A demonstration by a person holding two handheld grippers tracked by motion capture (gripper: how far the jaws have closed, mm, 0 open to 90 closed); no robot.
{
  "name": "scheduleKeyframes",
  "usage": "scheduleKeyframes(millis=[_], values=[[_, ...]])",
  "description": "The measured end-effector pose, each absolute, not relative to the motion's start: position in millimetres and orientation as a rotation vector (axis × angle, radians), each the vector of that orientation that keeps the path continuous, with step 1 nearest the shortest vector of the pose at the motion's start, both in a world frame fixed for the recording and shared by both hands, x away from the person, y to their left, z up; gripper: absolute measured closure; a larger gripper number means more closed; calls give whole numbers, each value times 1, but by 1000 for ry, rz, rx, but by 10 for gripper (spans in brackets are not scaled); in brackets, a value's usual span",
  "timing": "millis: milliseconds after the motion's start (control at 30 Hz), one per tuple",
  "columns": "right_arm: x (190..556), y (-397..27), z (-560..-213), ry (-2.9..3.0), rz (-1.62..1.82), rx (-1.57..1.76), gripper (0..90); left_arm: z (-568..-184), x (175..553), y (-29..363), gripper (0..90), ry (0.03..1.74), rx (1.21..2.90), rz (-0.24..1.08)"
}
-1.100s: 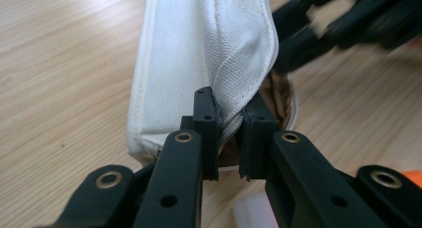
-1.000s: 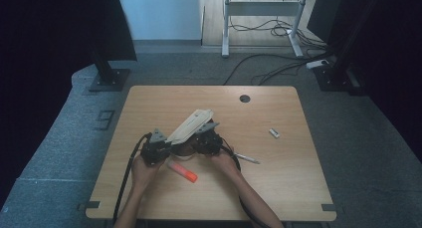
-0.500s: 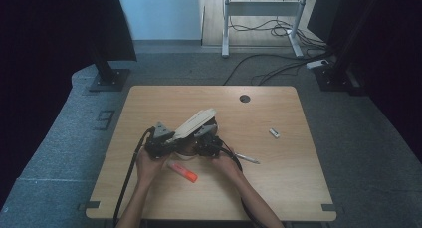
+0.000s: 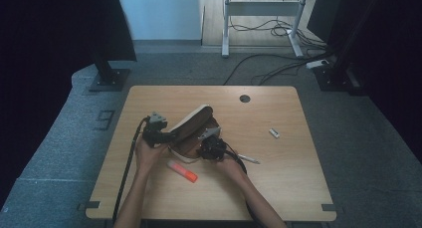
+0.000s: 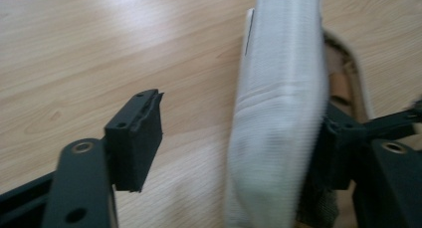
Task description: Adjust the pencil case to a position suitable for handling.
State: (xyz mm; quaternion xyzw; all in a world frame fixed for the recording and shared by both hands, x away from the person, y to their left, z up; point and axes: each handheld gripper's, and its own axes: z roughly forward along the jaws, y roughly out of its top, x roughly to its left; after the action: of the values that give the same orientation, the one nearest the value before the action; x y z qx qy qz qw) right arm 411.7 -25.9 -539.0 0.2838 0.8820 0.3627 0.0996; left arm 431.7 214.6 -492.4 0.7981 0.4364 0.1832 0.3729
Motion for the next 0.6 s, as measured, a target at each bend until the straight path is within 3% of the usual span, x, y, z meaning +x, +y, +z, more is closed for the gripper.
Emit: scheduleKeyframes(millis=[267, 467, 533, 567, 600], values=[[407, -33, -541, 2607, 1123, 845, 700, -516, 442, 215, 161, 1134, 2111, 324], [405, -33, -541, 2595, 1124, 847, 689, -540, 443, 218, 139, 1122, 2050, 195], [406, -33, -540, 2606, 1133, 850, 648, -544, 442, 217, 138, 1111, 2043, 196], [406, -34, -538, 2591, 1124, 842, 543, -543, 439, 214, 140, 1088, 2066, 242], [406, -34, -538, 2591, 1124, 842, 543, -543, 439, 214, 140, 1088, 2066, 242]])
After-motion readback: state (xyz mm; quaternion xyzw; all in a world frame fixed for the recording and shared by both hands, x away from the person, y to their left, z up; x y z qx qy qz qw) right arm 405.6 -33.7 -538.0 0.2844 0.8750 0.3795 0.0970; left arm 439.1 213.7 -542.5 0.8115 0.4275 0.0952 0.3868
